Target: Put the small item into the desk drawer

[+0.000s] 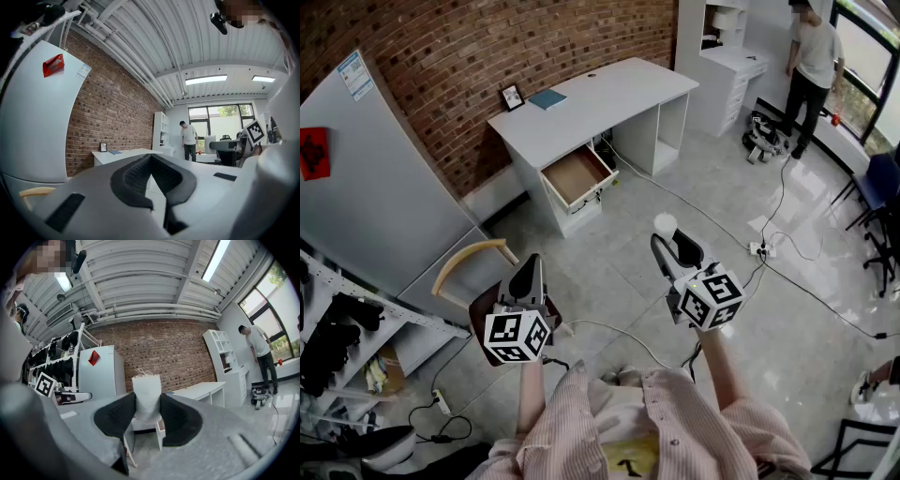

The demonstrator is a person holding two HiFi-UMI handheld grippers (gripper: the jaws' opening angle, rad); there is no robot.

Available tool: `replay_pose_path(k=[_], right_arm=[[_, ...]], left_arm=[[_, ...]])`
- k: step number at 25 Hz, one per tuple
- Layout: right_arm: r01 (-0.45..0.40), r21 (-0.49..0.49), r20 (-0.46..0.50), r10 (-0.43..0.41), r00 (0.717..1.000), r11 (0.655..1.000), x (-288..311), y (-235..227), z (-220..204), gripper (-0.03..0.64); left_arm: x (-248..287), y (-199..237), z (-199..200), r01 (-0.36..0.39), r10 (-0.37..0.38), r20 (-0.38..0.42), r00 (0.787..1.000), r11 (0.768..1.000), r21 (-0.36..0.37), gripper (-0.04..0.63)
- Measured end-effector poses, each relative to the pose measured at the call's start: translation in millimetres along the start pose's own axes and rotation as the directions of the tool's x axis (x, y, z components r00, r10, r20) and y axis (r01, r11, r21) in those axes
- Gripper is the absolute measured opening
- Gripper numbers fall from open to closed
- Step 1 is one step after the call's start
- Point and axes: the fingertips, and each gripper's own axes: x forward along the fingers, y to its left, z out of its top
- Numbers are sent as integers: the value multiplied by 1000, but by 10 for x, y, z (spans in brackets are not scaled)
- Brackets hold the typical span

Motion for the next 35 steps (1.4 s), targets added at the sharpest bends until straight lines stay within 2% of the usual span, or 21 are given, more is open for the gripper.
replay_pose_path(k=[8,16,24,35], right_arm=[[-6,12,-6,6,1000,1000,57,-187,-41,164],[-27,30,-18,27,999,999,97,-280,-165,164],[-47,34,-21,48,999,998,298,-314,-191,164],[-44,46,-45,46,998,998,1030,-694,-265,164]], left_arm=[[171,-75,-6,-8,8,0,1000,1000,7,-2],[205,-160,-199,-21,20,-24,1000,1000,-16,-2],[389,-88,-196,-20,20,-22,1000,1000,-14,-2],[1136,291,-298,-18,17,-41,999,999,-36,-2]])
